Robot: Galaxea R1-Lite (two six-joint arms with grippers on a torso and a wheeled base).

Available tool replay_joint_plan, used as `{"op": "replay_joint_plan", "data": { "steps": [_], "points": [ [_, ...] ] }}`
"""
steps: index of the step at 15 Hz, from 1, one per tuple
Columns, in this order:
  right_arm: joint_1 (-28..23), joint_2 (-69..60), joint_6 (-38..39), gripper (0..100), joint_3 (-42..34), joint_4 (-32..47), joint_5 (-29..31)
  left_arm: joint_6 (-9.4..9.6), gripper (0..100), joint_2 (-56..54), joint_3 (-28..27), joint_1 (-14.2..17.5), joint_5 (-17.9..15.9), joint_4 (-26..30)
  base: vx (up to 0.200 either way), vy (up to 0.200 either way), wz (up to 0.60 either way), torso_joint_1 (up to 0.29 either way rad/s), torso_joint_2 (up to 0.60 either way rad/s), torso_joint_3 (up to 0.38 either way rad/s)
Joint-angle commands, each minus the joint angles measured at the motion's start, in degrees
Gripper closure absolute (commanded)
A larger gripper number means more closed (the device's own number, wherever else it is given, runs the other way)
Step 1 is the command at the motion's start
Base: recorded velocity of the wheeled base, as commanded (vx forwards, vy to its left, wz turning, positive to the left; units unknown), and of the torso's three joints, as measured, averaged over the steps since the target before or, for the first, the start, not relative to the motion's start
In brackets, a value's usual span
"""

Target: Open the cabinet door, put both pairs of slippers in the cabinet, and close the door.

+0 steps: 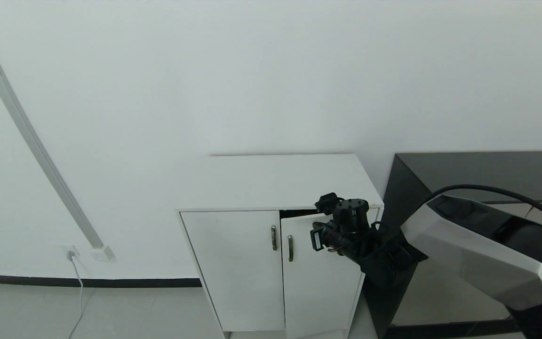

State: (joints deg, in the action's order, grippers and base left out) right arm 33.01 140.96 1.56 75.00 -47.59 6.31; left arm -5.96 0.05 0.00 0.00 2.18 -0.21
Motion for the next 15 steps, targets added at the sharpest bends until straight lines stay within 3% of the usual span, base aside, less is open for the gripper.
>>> {"op": "replay_joint_plan", "data": {
  "steps": [1,15],
  "points": [
    [-0.4,0.54,0.02,100,1.73,0.48,0.01,-0.02,100,0.04,0.0,0.0,0.02,-0.06,0.0,0.0,0.0,0.0,0.0,0.0],
    [-0.76,2.21,-0.07,100,8.41,6.46,0.1,-0.02,100,0.04,0.0,0.0,0.02,-0.06,0.0,0.0,0.0,0.0,0.0,0.0]
  ]
}}
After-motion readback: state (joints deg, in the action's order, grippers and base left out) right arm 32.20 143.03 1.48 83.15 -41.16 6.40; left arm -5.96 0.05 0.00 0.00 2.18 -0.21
